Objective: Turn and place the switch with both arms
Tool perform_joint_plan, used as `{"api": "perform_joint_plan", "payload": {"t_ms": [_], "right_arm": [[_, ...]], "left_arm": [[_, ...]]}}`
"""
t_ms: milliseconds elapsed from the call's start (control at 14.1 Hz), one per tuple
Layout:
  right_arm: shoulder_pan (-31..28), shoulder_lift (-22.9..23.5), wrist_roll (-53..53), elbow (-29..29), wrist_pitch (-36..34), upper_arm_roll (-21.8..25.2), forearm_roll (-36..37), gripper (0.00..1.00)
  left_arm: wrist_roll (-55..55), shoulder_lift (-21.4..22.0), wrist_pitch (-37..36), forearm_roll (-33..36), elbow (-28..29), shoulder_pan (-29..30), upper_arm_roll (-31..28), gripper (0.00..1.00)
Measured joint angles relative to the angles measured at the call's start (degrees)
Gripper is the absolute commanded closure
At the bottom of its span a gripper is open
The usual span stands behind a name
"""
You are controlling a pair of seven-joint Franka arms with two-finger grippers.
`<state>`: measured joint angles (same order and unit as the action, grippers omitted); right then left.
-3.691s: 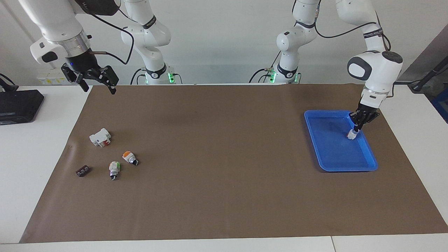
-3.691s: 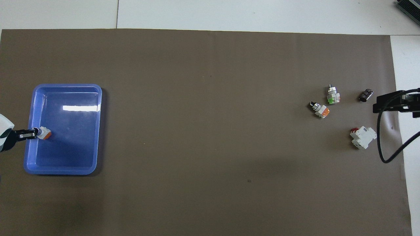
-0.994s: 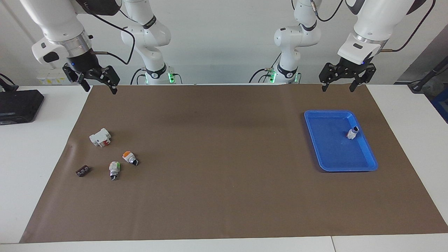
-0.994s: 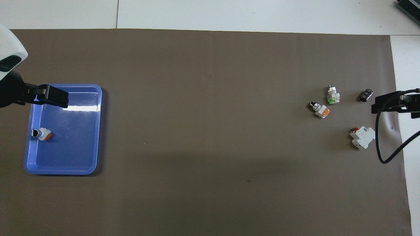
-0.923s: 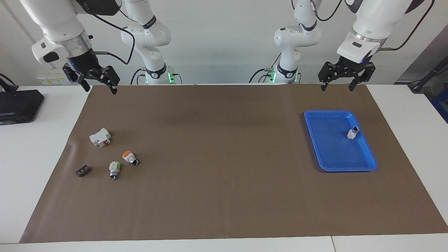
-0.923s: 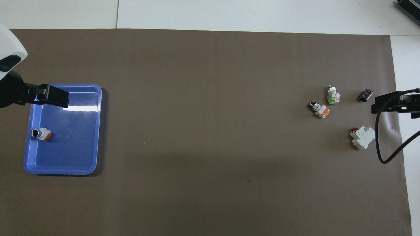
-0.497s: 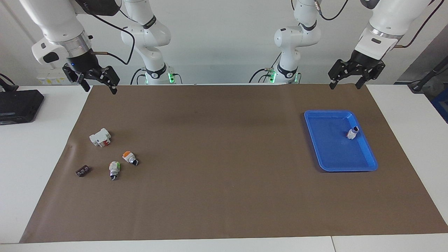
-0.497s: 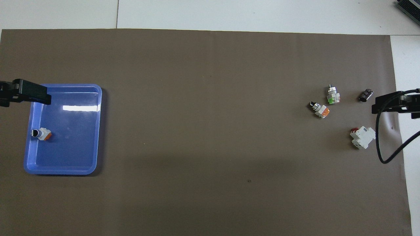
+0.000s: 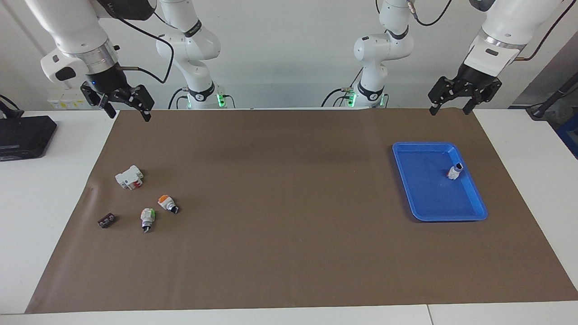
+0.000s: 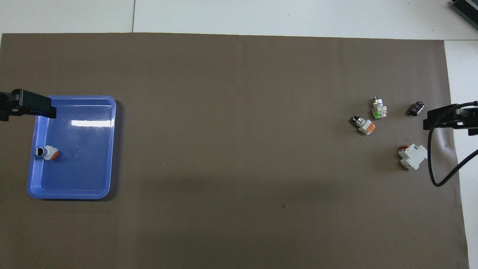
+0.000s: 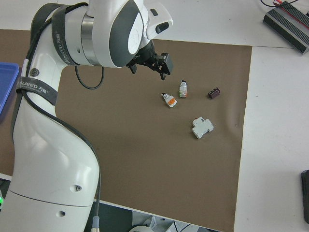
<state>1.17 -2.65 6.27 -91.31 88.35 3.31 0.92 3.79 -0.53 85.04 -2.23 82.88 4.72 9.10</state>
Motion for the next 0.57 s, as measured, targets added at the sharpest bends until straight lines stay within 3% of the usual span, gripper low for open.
{"api": "perform_joint_plan", "payload": {"t_ms": [568], "right_arm": [[0.00,0.00,0.00,-0.03,0.00,0.01,0.00,0.00]], "left_arm": [[0.00,0.00,0.76,2.46,0.00,0.04,-0.06,0.00]]}}
